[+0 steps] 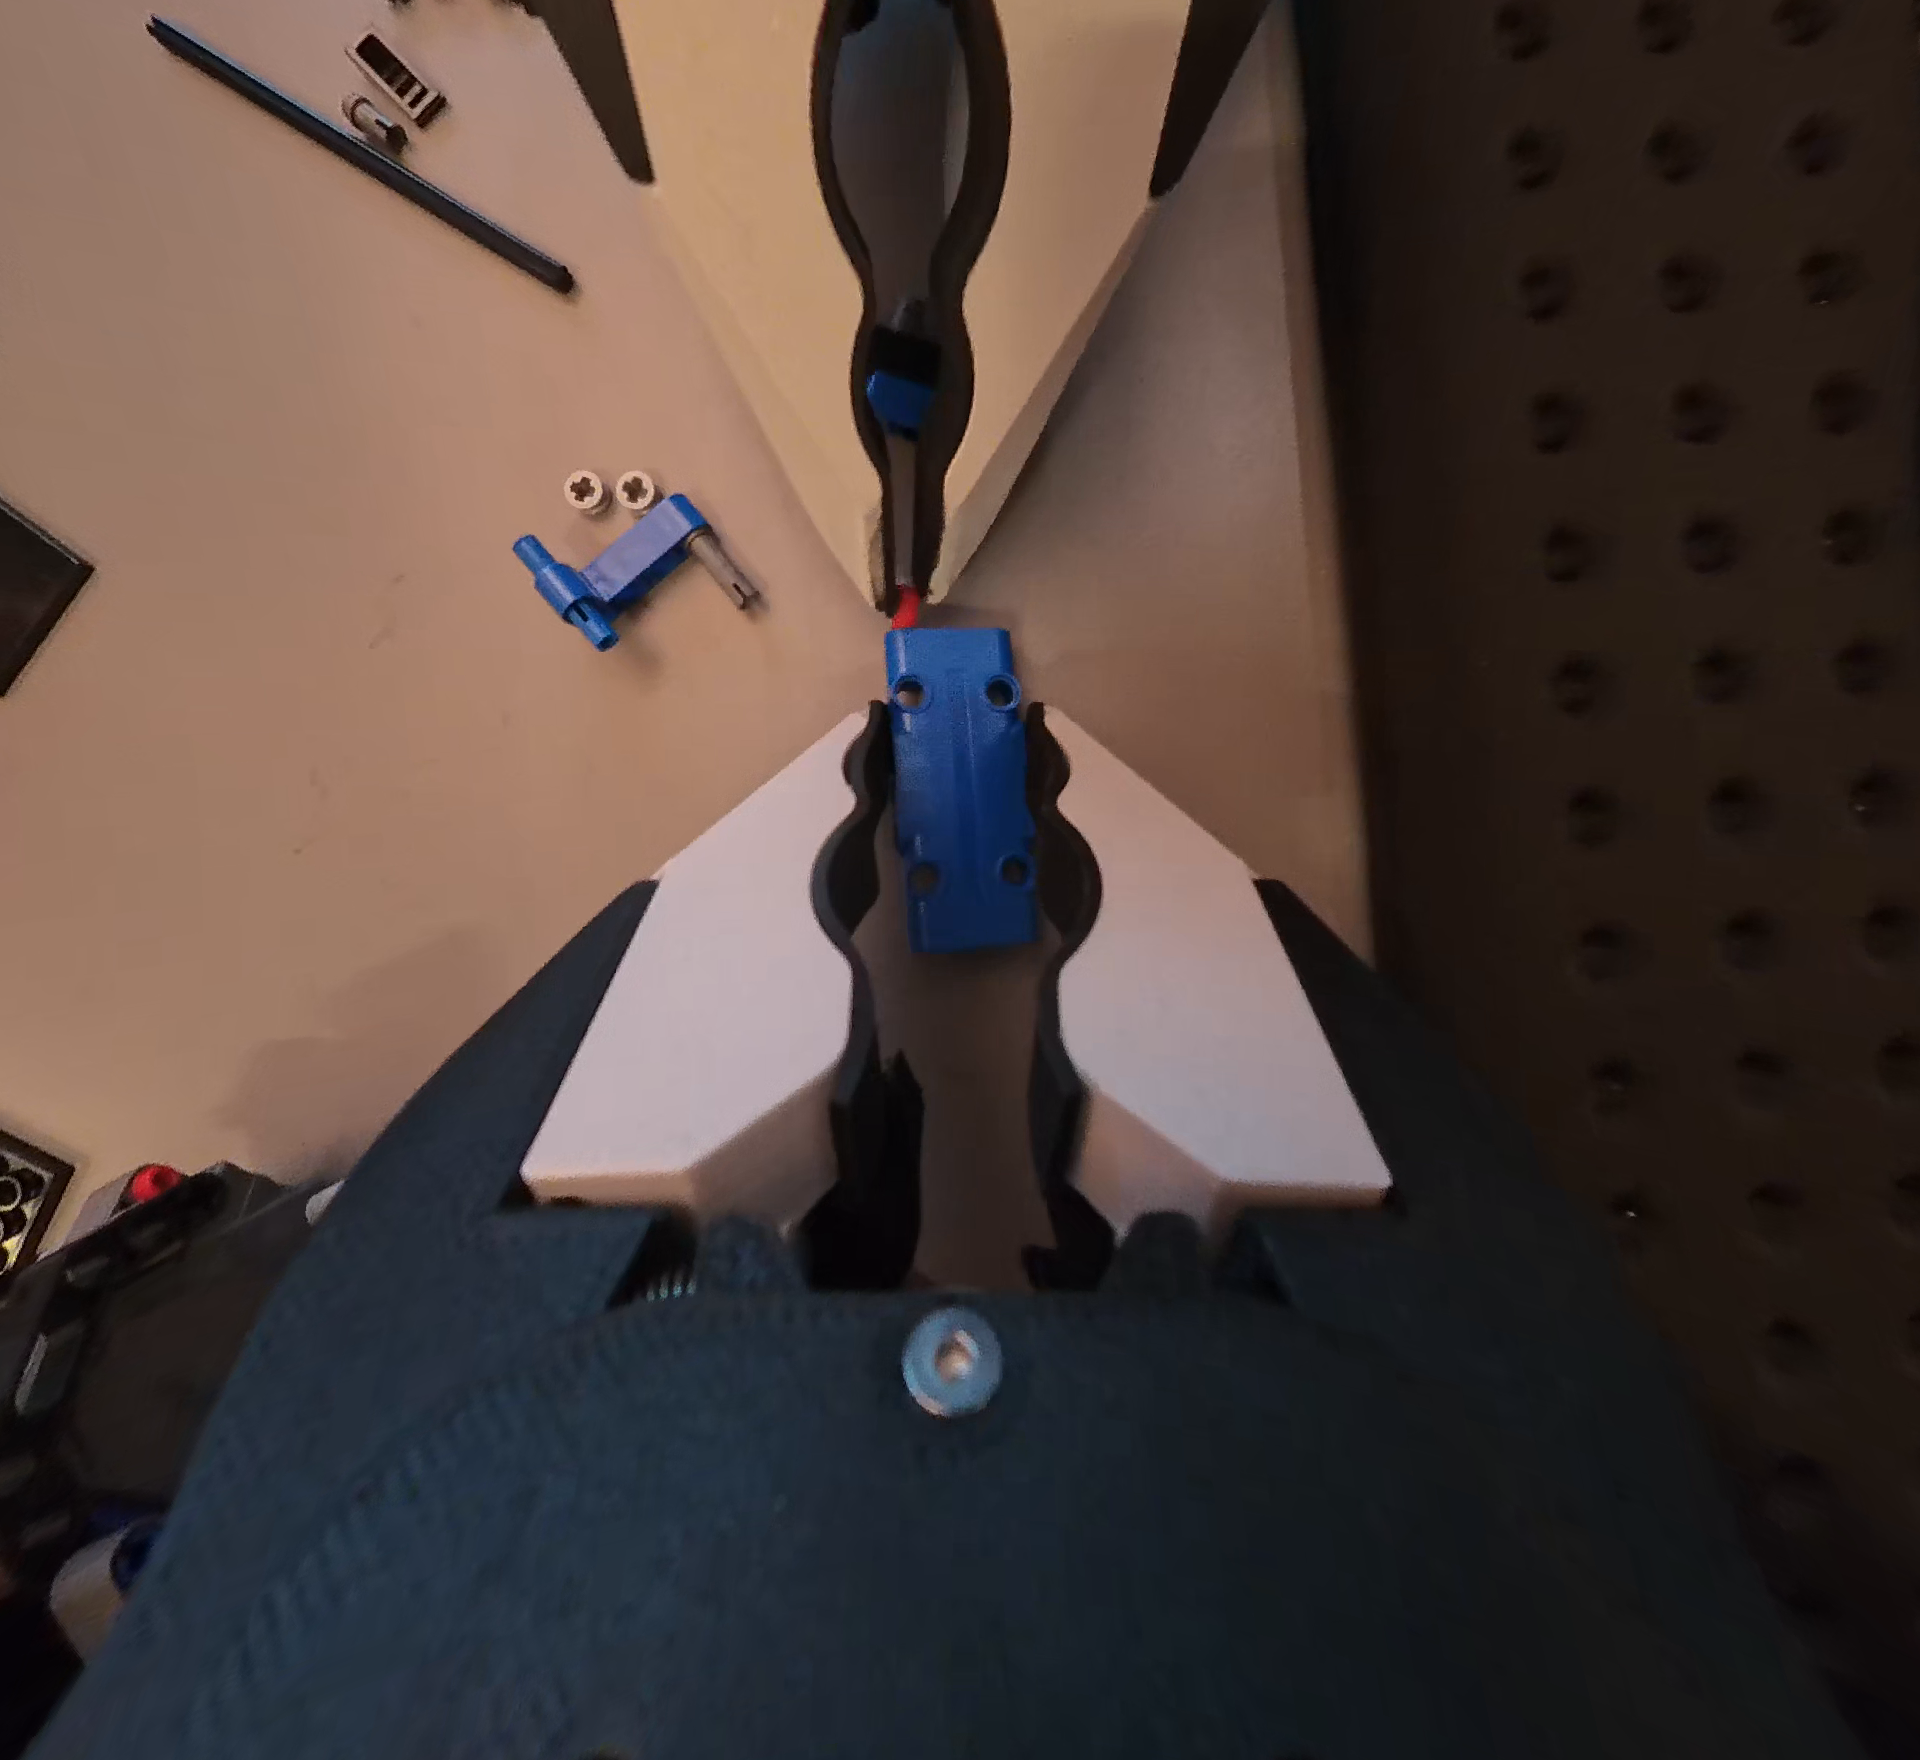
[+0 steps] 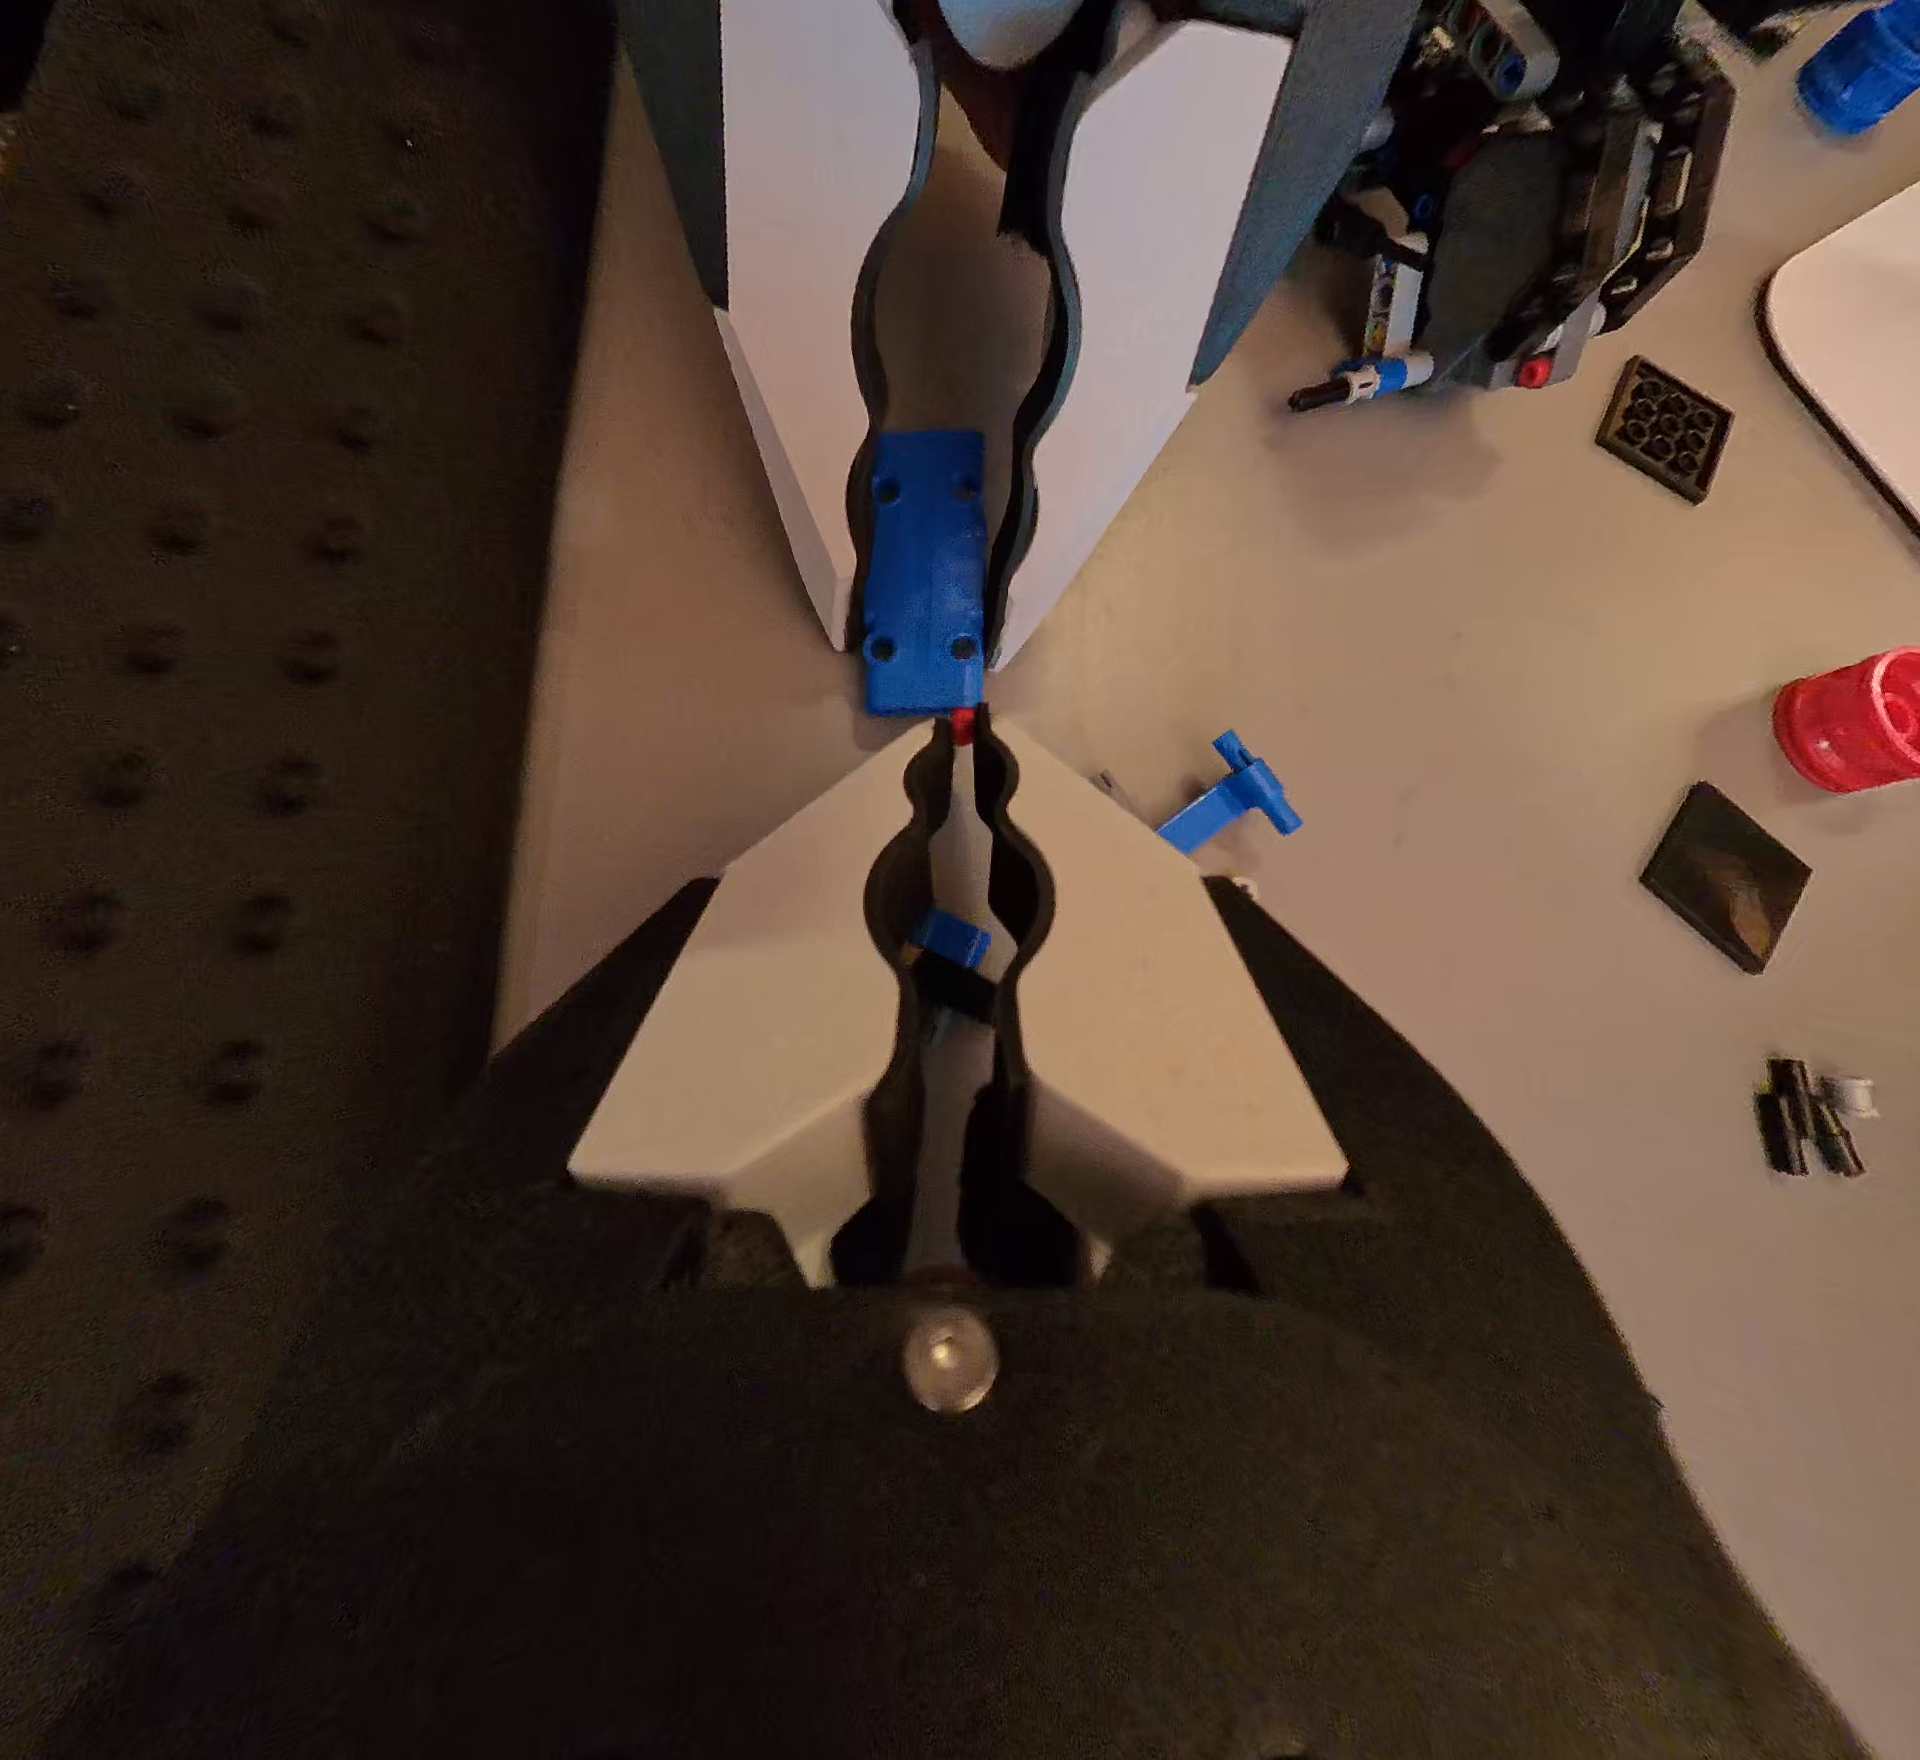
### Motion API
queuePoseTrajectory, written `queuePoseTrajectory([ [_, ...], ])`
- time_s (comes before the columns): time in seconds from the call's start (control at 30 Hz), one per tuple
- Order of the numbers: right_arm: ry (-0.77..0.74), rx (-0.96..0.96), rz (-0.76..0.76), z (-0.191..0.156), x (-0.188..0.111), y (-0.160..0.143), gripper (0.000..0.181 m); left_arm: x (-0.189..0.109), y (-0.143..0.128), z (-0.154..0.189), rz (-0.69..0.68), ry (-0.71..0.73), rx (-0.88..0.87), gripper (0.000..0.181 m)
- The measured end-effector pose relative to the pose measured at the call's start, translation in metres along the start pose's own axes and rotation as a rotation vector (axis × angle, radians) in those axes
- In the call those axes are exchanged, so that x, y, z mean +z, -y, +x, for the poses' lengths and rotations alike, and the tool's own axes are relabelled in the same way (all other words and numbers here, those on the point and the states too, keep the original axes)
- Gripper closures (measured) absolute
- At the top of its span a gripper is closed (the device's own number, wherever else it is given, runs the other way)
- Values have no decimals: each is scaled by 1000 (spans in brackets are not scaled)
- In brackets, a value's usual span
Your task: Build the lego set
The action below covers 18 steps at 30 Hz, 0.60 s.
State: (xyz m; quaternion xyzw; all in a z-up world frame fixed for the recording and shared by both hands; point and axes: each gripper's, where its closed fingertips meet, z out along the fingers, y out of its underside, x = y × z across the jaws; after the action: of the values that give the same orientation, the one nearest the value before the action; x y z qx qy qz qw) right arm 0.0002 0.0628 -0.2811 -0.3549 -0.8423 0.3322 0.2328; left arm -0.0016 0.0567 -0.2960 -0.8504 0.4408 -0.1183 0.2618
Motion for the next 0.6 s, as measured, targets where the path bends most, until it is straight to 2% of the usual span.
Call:
queuePoseTrajectory([
  [0.6, 35, 28, -39, -3, 2, -9, 180, 0, 0, 2, 10, -11, -17, 157],
])
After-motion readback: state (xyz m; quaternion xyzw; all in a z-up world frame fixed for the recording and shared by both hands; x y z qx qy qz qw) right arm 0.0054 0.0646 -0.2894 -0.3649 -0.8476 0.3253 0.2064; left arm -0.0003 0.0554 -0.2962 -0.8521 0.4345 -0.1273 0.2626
